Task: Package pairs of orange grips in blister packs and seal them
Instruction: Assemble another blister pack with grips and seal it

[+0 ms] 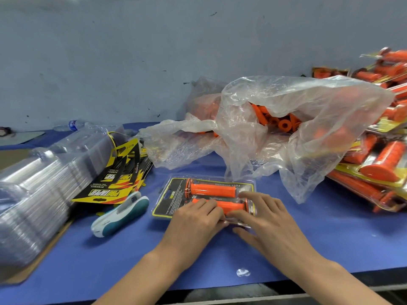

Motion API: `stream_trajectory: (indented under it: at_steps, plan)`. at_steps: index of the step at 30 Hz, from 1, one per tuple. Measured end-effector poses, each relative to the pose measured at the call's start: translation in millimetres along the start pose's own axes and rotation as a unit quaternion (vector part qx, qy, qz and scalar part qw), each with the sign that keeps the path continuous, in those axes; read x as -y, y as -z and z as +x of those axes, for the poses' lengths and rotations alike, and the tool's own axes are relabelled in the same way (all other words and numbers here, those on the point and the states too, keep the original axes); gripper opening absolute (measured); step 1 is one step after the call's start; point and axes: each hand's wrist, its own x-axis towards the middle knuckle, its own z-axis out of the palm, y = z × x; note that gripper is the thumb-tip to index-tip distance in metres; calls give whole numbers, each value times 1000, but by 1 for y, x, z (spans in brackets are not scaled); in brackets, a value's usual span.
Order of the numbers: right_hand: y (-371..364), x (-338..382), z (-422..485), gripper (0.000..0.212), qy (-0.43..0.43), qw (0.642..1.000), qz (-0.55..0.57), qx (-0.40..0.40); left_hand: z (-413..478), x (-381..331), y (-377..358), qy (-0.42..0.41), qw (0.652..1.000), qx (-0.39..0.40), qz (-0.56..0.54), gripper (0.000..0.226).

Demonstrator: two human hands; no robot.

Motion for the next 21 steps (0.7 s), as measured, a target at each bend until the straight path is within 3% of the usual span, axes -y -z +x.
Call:
stream_trajectory:
  at_steps: [3, 7, 10, 12, 15, 17, 21]
  plan:
    - [-3, 1, 3, 20, 17, 999, 41, 17, -1, -1, 1, -3, 1000, 3, -20, 22]
    - [-7, 2, 4, 18, 26, 997, 66, 26, -9, 15, 6, -3, 997, 70, -46, 31]
    - [-6, 0, 4, 20, 14, 997, 76, 15, -26, 53, 18, 128, 986, 69, -77, 40]
    - [-7, -1, 3, 21, 4, 996, 83, 16, -44, 87, 25, 244, 969, 39, -27, 36]
    - [-10, -1, 1, 20, -2, 995, 90, 32, -71, 116, 28, 360, 925, 117, 37, 36]
    - [-12, -1, 2, 18, -3, 994, 100, 40, -80, 120, 26, 386, 905, 175, 26, 41]
    - [-13, 1, 2, 14, -8, 993, 109, 49, -79, 118, 27, 378, 909, 170, 43, 39]
